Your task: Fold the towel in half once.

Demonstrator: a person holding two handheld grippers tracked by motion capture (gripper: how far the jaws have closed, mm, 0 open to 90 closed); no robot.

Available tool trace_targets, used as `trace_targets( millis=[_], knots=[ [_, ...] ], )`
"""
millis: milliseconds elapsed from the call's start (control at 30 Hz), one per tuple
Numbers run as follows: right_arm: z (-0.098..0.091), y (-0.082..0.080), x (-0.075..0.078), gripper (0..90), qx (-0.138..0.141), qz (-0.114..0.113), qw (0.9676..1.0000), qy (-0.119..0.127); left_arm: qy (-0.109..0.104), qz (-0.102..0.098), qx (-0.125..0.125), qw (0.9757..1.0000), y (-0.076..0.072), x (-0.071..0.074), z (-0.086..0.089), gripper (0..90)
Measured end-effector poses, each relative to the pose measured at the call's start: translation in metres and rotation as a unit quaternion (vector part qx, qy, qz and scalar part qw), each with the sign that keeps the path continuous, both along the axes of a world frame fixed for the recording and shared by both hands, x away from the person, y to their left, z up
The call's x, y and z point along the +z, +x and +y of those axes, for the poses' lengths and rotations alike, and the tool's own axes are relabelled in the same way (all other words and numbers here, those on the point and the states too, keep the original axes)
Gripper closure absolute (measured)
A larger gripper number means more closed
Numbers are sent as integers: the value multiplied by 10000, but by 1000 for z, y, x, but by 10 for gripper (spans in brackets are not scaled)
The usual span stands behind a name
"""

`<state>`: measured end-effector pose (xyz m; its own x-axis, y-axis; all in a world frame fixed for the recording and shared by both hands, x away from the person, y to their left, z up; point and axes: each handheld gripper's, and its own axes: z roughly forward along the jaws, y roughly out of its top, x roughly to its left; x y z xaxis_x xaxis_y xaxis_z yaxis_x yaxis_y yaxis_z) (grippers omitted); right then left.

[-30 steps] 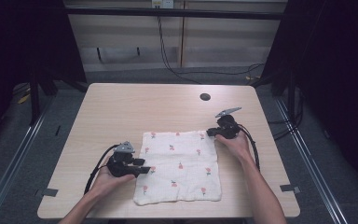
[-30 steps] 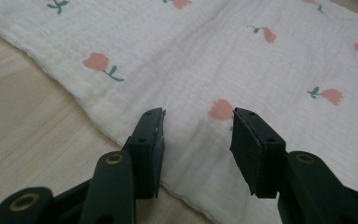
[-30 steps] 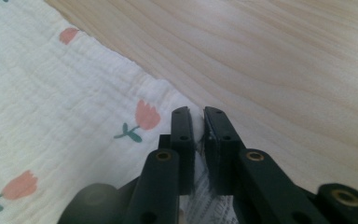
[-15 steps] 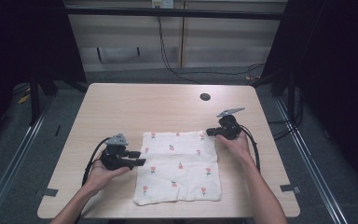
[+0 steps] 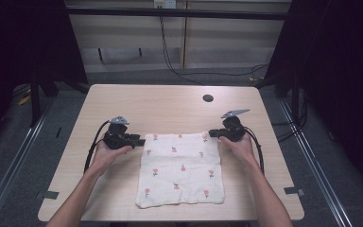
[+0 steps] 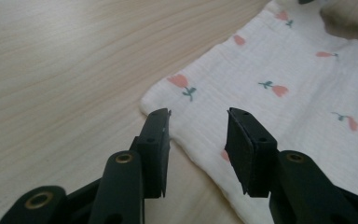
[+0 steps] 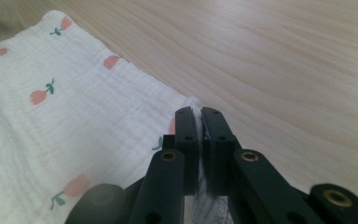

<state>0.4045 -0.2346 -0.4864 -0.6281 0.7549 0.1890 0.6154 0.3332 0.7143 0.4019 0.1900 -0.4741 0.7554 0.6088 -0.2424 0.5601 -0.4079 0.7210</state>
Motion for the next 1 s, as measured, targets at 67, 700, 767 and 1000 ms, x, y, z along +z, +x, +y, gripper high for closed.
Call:
trace_targets(
  millis=[67,700,767,1000],
  knots=[
    [0,0,0,860,21,0,10000,-13,60,72,85,9999,8,-4,-2,580],
    [-3,1,-5,860,33,55,10000,-43,427,153,344,9984,31,-25,-19,491],
    [-3,2,-6,860,27,99,9999,-78,510,144,284,9982,31,-24,-22,507],
    [-4,2,-7,860,11,86,10000,-50,698,-9,71,9975,34,-24,-37,530]
  ],
)
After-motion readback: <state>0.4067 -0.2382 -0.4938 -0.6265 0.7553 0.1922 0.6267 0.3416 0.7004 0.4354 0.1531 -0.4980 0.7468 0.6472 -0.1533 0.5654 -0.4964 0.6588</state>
